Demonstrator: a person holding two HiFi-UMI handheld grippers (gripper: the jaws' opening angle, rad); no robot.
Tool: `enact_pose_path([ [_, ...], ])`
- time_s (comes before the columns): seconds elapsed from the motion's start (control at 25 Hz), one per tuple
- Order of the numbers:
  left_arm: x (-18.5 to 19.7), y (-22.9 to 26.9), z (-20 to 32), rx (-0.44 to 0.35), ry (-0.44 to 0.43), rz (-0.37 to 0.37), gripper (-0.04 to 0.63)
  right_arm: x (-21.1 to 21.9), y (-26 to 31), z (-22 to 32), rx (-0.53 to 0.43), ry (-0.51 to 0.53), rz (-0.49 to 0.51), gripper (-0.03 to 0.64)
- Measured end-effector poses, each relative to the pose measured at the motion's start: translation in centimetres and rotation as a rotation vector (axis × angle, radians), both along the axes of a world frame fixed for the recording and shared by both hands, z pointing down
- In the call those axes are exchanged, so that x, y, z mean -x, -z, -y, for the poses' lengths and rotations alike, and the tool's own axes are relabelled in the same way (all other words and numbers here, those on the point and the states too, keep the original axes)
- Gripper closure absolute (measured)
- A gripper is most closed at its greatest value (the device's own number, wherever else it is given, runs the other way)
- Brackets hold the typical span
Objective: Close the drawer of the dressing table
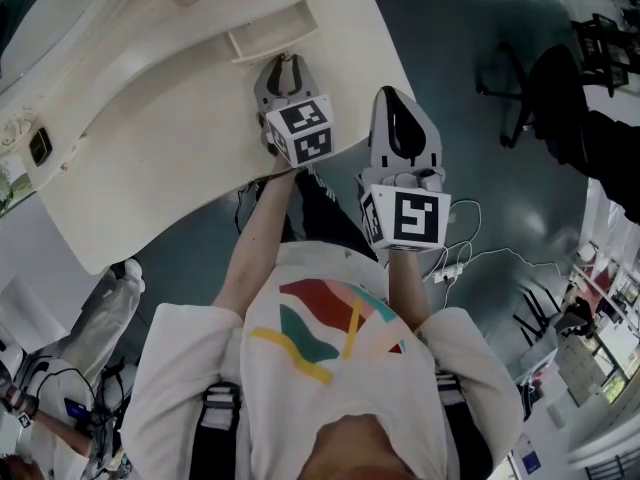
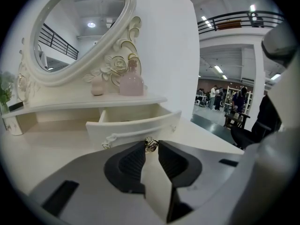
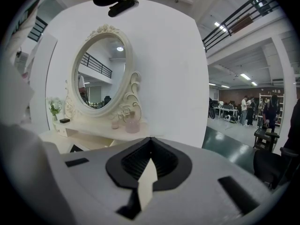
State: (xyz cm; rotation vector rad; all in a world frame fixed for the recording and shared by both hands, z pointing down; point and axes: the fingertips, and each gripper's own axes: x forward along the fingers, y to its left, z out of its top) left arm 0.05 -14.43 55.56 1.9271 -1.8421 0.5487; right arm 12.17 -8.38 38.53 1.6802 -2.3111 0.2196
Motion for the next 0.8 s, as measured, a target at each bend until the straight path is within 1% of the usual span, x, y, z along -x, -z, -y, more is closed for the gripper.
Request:
enact_pose_path([
  [0.28,-0.2,0.0,0.0,-0.009,-0.020,0.012,0.518,0.3,-0.1,0.2,0.002,0.014,-0.003,0.617],
  [0.8,0.6,0.4,1.5,-0.014,-0.017,0.014,0.518,1.0,0.1,0.5,0.004,0.026,-0.018,0.617],
])
